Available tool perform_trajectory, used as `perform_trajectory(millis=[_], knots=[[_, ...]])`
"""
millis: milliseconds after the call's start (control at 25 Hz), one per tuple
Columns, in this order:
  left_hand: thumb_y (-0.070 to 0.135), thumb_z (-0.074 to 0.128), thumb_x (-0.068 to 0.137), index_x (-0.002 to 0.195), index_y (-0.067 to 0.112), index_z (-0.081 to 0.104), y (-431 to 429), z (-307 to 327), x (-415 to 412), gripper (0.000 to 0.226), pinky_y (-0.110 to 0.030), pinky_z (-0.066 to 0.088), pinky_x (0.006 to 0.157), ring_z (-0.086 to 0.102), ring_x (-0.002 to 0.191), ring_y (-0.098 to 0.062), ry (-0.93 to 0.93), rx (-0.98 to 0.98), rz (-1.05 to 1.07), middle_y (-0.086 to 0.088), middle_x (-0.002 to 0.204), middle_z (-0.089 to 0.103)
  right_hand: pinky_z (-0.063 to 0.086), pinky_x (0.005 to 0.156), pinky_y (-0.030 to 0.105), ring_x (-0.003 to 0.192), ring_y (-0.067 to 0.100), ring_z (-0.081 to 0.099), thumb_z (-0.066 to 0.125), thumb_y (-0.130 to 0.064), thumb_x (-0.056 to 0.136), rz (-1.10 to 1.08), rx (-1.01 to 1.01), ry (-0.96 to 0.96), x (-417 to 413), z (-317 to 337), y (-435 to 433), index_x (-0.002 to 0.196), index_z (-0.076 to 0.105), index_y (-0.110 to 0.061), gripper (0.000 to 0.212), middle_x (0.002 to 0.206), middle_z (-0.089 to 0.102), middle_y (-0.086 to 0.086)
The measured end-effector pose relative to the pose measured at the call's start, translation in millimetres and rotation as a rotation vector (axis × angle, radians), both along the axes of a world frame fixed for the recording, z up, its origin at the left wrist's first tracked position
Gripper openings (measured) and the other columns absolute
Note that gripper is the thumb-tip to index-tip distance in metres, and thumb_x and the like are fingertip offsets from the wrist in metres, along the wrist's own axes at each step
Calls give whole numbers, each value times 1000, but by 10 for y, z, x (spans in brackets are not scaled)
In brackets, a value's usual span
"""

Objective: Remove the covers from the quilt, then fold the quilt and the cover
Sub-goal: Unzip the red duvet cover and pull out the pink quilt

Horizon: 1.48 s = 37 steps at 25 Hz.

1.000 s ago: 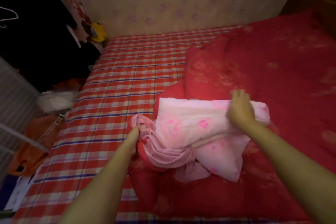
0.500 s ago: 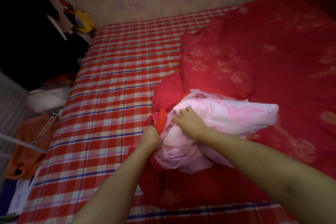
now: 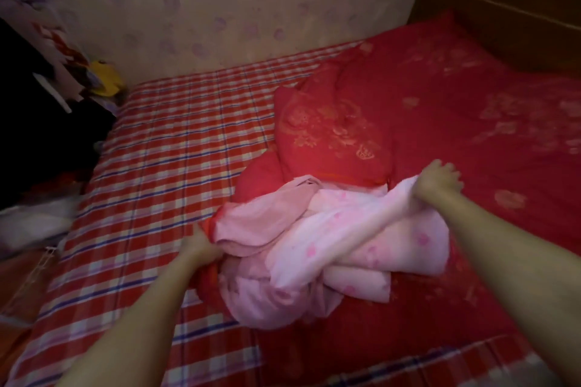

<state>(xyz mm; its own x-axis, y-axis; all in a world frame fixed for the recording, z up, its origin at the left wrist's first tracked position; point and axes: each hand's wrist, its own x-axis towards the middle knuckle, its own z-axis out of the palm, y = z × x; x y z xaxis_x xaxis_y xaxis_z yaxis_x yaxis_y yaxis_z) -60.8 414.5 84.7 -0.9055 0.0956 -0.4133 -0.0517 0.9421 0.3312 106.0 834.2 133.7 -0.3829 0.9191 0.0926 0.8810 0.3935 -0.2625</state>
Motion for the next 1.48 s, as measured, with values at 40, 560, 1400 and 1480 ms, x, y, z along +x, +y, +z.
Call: perform_trajectory(millis=[40,560,1400,1480], knots=[[25,77,71,149,3,10,181,-7,48,105,-36,38,105,40,131,-34,-41,135,-30,-22,146,36,36,103,44,121,40,45,29,-7,91,174,79,95,-114,-45,-317,127,48,1,41,131,47,25],[49,55,72,120,8,42,316,-548,1448,65,-31,47,71,64,87,-26,371,304,-670,-12,98,63,45,65,36,80,33,62,58,-2,66,1159,189,-189,-534,-331,-2098,84,64,-7,20,83,64,13],[28,54,92,105,4,58,1447,805,750,28,-35,54,72,66,83,-29,-230,594,71,-10,86,62,41,78,36,90,18,49,63,-12,71,1359,-105,691,-1527,1382,-2295,76,63,-9,7,93,58,8],[18,43,96,68,13,47,1227,643,637,28,-20,45,40,53,40,-14,-445,865,372,-1,48,51,39,97,34,118,28,46,57,-4,81,1487,-161,460,-1695,1257,-2692,108,65,-8,29,126,52,15]])
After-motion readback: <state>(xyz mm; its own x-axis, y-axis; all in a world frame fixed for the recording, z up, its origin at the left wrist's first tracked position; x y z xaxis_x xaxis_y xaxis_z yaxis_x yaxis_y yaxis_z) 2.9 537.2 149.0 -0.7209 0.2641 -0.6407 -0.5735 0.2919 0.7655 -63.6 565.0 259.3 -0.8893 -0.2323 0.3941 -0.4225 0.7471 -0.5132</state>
